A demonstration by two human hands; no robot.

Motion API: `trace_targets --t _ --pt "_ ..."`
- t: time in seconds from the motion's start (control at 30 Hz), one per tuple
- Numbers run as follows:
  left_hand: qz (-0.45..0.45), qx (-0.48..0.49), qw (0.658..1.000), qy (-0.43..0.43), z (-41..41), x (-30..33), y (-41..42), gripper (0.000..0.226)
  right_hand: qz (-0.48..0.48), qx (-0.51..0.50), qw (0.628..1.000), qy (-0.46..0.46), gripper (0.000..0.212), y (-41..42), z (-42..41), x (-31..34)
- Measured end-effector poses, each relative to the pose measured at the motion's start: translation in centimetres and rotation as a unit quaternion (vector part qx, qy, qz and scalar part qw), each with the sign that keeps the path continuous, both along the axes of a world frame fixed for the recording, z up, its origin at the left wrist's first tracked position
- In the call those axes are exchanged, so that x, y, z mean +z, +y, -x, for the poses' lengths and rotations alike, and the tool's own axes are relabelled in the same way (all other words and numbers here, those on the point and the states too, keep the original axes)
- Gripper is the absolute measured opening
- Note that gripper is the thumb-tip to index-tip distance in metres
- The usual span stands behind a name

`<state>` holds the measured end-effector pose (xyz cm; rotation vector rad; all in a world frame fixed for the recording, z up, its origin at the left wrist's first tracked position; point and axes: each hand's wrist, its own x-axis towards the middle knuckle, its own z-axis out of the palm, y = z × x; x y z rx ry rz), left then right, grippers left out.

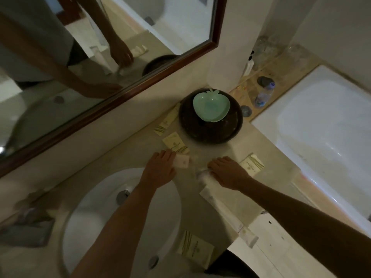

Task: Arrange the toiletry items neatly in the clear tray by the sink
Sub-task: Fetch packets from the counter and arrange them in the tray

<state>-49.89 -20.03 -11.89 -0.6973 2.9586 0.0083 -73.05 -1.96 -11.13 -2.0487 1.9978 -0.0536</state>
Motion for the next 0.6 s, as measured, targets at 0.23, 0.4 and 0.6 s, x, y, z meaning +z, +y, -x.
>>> trace_targets --t 0.23,0.4,0.6 --pt "0.048 0.145 0.988 0.019 2.9 0.3 -8.8 0.036 -0.028 -0.059 0.998 0.003 0.055 -3.8 -3.8 -1.5" --pt "0.005 0.154 0.988 -0.024 8.6 -1.7 -12.8 0.041 0.011 -0.074 0.997 0.0 0.031 -4.0 -4.5 -2.8" --pt "-0.036 0.255 0.964 -0.072 7.0 -4.0 -12.8 0.046 0.025 -0.062 0.998 -0.019 0.023 -3.8 -4.3 -1.9"
